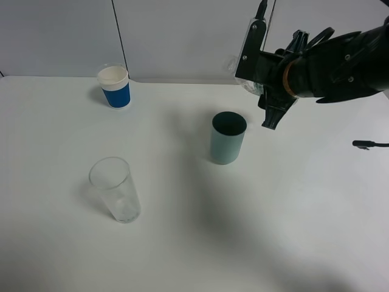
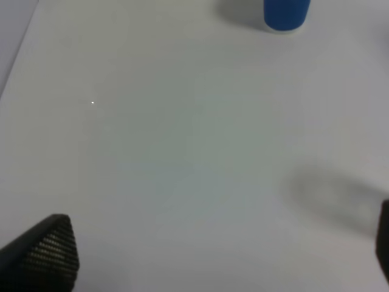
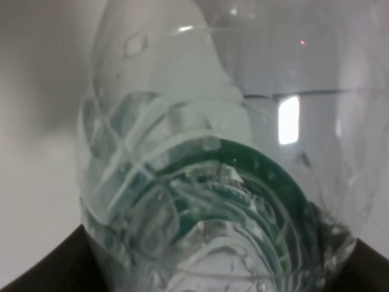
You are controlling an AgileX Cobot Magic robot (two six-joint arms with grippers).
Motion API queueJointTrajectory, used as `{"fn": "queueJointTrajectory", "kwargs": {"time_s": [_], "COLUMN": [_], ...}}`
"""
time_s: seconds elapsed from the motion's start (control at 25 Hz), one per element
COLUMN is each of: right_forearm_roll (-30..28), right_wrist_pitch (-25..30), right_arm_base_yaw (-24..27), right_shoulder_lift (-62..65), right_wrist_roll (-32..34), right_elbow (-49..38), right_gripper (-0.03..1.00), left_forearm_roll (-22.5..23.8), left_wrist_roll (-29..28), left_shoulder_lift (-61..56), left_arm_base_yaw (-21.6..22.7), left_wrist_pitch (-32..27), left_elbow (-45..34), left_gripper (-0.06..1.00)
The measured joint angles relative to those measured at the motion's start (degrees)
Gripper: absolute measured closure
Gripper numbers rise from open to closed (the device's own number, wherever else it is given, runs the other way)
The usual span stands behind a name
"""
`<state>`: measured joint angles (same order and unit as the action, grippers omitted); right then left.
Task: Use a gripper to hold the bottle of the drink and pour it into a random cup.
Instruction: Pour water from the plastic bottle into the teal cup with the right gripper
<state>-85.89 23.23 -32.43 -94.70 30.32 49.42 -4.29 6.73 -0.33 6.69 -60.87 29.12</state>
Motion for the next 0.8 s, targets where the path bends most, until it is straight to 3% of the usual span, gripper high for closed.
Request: {"fn": "queueJointTrajectory", "kwargs": {"time_s": [0.6,0.8], "right_forearm_roll": [-2.91,-5.11], "right_wrist_pitch": [8.04,8.99], "right_arm_base_yaw": [-5.23,-5.29], "right_shoulder_lift": [-0.55,-0.55], "right_wrist_roll": [-1.44,-2.0], "right_elbow": [0.11,-3.48], "right_gripper": [0.39,0.39], "left_forearm_roll": [0.0,-0.06], "left_wrist_roll": [0.0,0.0], "left_shoulder_lift": [0.0,0.0], "left_arm_base_yaw": [0.0,0.0], "left_wrist_pitch": [0.0,0.0], "left_elbow": [0.0,0.0], "left_gripper": [-0.05,-0.05]}}
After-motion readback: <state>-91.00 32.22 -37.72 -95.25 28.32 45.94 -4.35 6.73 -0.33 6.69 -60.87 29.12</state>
